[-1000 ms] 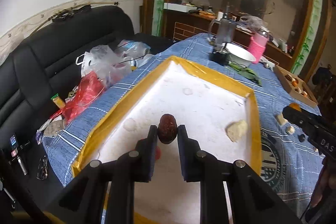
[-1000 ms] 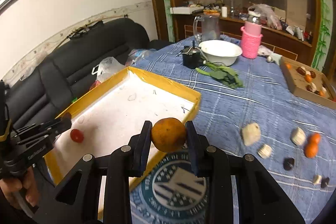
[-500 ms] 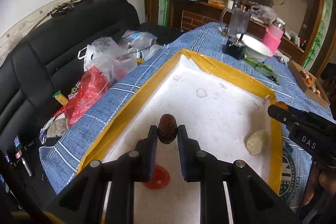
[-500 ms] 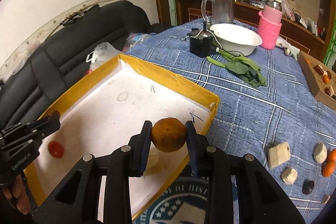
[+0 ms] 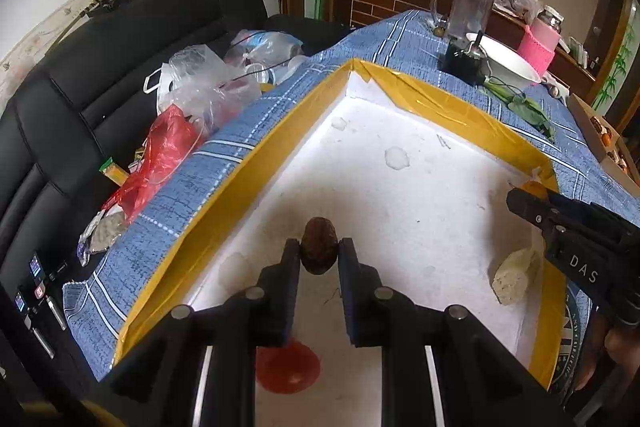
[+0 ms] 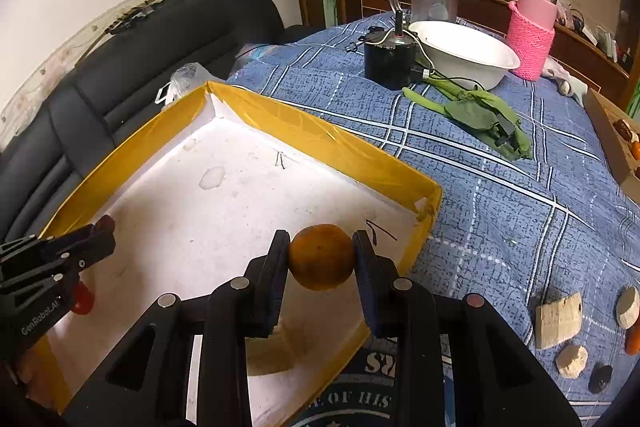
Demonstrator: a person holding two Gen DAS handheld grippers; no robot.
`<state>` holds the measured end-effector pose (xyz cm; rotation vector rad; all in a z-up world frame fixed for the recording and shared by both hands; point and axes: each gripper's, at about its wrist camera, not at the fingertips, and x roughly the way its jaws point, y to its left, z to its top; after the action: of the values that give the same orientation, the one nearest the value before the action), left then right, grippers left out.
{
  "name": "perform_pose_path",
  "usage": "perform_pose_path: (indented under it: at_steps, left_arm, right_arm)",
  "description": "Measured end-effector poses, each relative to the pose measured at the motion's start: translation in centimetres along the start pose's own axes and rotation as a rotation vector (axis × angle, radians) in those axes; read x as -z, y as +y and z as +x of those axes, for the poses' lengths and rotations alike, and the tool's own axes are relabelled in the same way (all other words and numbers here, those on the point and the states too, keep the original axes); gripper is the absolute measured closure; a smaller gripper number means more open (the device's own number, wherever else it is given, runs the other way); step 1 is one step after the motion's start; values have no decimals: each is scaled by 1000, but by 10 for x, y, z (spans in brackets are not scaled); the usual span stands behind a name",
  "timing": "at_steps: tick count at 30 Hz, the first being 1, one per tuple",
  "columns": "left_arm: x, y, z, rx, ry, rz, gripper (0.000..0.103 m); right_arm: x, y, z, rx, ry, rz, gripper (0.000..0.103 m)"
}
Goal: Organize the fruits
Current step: 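Carry the orange and red date into the white tray and open both tools, then grasp the dark brown round fruit with the right tool while the left grasps a small dark ball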
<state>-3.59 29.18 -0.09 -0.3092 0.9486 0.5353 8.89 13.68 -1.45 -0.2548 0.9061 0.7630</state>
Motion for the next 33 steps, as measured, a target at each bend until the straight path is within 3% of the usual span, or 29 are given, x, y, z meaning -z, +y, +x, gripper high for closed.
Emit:
perform_pose_path:
  at_steps: [10,12,14,19,22,24,25,33]
  left_arm:
    - [-1,7,1,-2,25,-41,81]
    - [0,8,0,-16,33,-49,73]
    - [1,11,-2,-20,29,-65,34]
    - [4,15,-20,-20,-27,-80,30]
    - [5,17,-32,-6,-58,-103,22]
    - [7,18,-41,-12,-85,-124,18]
    - [8,18,-46,-14,-98,-134,16]
    - [21,-10,-83,81,-217,-154,12]
  right_arm:
    - [-4,9,6,25,23,-50,71]
    - [-5,9,8,28,33,-55,56]
    - [-5,11,8,26,37,-65,54]
    - [-4,3,-10,30,-6,-20,50]
    - [-3,-12,-36,21,-62,36,40]
    - [-2,-23,-54,19,-97,79,21]
    - [0,-29,-63,21,-115,101,19]
    - [48,-93,-131,63,-159,255,15]
